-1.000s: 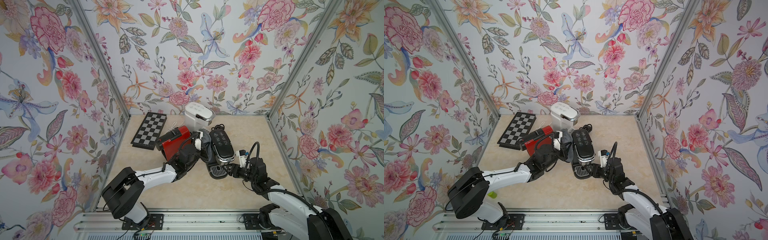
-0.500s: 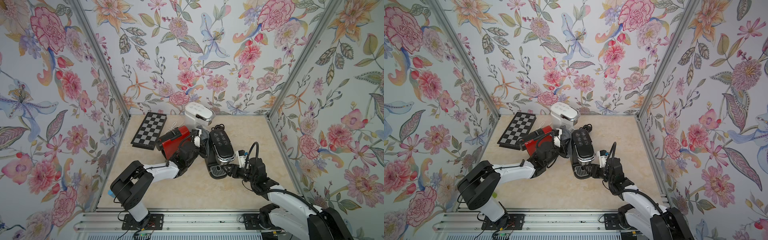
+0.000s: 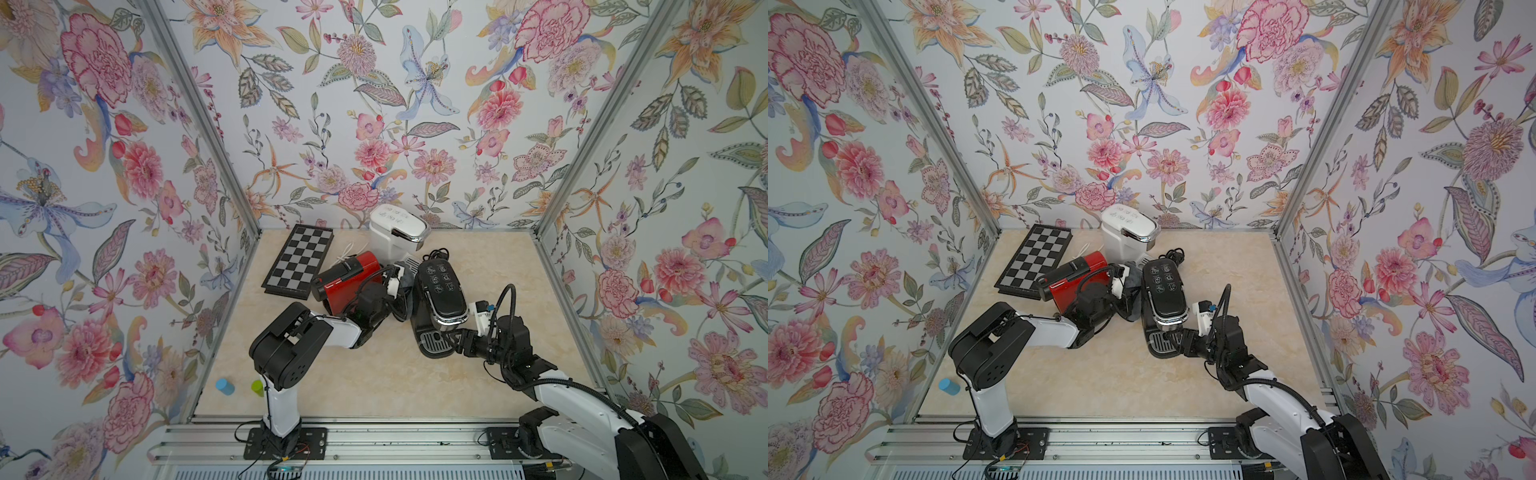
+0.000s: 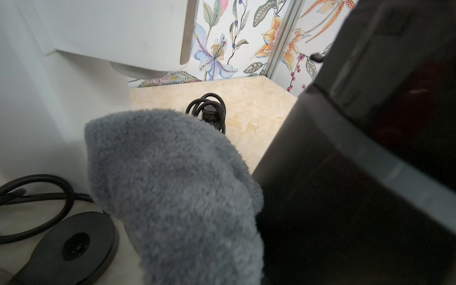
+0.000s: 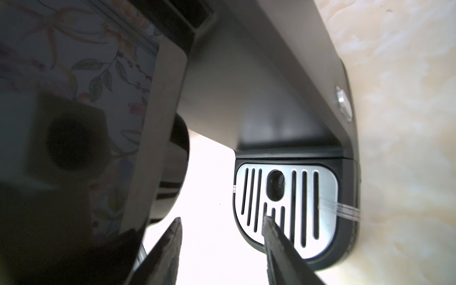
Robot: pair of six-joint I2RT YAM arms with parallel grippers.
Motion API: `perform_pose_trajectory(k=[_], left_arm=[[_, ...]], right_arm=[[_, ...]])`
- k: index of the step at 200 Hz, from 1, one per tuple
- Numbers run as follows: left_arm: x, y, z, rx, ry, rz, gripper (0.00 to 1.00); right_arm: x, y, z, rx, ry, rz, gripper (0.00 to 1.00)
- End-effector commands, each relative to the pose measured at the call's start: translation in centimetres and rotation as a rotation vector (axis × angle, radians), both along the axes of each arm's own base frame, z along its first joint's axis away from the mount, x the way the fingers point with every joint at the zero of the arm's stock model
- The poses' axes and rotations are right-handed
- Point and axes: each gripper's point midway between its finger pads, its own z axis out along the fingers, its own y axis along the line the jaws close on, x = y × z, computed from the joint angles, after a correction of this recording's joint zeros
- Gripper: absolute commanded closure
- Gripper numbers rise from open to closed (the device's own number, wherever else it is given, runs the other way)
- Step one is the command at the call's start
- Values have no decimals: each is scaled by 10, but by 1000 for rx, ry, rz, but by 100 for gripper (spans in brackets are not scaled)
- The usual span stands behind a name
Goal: Wipe the surface of a coffee machine
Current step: Wipe the dirt from the surface of the coffee machine.
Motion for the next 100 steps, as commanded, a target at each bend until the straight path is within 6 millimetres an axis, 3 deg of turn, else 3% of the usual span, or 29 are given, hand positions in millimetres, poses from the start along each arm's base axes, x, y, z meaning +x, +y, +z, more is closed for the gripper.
perform_pose_trajectory(k=[1,37,100], left_arm=[[-25,-34,-9,22,-1,-203,97],[-24,-29,-41,135,63,-198,96],[-38,-26,-22,68,52,-214,97]], right_arm=[[4,0,8,-5,-42,-10,46],[4,1,6,-7,-34,-1,46],[7,-6,5,-54,-37,-13,46]])
